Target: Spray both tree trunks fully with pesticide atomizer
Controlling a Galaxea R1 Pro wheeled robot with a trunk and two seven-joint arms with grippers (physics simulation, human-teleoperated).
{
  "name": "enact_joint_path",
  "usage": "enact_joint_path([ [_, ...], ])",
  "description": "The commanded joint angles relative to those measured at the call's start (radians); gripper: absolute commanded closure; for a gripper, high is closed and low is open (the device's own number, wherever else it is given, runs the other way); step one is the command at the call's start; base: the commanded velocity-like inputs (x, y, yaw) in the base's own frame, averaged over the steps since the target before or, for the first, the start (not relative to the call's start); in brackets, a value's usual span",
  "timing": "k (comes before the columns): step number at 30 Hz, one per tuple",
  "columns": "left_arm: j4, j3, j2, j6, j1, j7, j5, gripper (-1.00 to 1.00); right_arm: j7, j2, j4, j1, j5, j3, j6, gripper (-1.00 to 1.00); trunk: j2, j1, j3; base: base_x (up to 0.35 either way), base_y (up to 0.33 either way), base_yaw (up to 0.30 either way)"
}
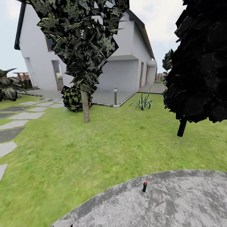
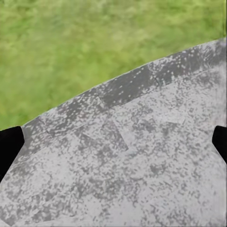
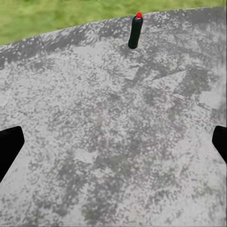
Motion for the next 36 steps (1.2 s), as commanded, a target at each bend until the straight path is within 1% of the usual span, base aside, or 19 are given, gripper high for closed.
enact_joint_path([
  [1, 0.0, 0.002, 0.0, -0.003, 0.0, 0.001, 0.001, -1.0, 0.0, 0.0, 0.001, -0.001, 0.001, 0.0, -0.003, -1.0, 0.0, 0.0, -0.001, 0.229, -0.213, -0.3],
  [21, 0.0, 0.002, 0.0, -0.002, -0.001, 0.001, 0.002, -1.0, -0.001, 0.0, 0.001, -0.001, 0.001, 0.0, -0.003, -1.0, 0.0, 0.0, -0.001, 0.218, -0.227, -0.3],
  [30, 0.001, 0.002, -0.002, -0.002, 0.0, 0.001, 0.002, -1.0, -0.001, 0.0, 0.001, -0.001, 0.001, 0.0, -0.003, -1.0, 0.0, 0.0, -0.01, 0.208, -0.232, -0.251],
  [36, 0.019, 0.003, -0.002, -0.006, -0.001, 0.0, 0.002, -1.0, -0.001, 0.0, 0.001, -0.001, 0.001, 0.0, -0.003, -1.0, 0.0, 0.0, -0.017, 0.197, -0.239, -0.201],
])
